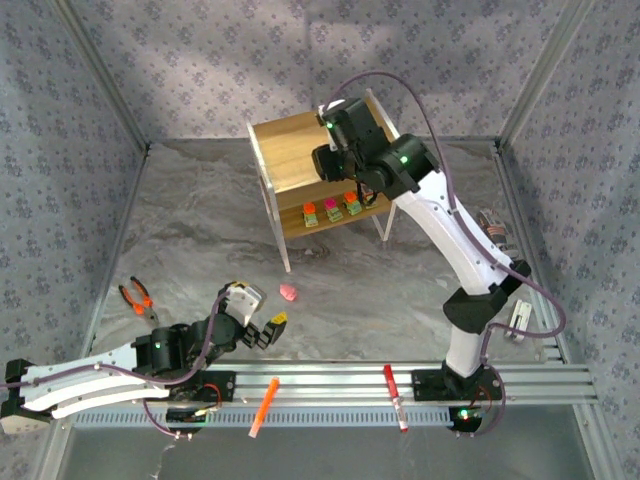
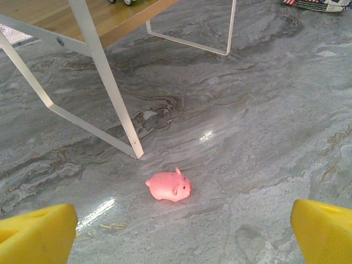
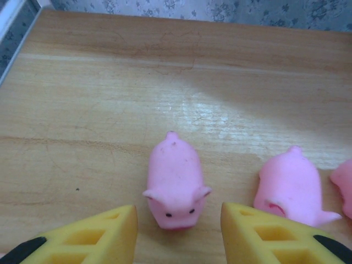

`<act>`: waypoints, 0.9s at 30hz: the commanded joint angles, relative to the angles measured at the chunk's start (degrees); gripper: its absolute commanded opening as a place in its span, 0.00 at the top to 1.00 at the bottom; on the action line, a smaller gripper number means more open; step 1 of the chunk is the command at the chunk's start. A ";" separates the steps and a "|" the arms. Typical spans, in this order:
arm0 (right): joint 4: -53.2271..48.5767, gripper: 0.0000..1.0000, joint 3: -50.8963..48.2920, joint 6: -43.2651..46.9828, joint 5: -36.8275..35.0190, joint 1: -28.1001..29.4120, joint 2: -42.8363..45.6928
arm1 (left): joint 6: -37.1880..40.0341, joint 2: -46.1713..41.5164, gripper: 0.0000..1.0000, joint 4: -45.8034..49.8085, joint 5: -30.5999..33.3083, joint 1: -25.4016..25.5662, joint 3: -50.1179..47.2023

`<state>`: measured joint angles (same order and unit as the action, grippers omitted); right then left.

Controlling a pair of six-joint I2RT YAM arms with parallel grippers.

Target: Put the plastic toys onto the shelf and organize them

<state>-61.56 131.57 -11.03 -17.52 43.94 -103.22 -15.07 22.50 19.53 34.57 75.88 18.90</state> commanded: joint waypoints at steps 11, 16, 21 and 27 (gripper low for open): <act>1.31 0.53 -9.34 0.11 -6.25 4.85 11.17 | -2.63 -1.49 0.00 1.92 5.35 0.50 0.37; 3.45 0.51 -18.25 -2.16 -6.58 7.47 15.85 | -3.96 -1.50 0.00 2.86 7.59 0.50 0.70; 5.50 0.49 -26.74 -5.29 -6.75 10.21 18.88 | -4.95 -1.39 0.00 3.56 8.84 0.50 0.95; 10.60 0.49 -38.36 -9.95 -5.18 13.75 21.60 | -5.32 -1.62 0.00 3.98 8.86 0.50 1.06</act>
<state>-54.11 96.47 -17.26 -23.11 56.45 -83.35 -19.42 21.74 22.59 41.87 75.88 18.90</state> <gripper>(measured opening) 0.511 0.994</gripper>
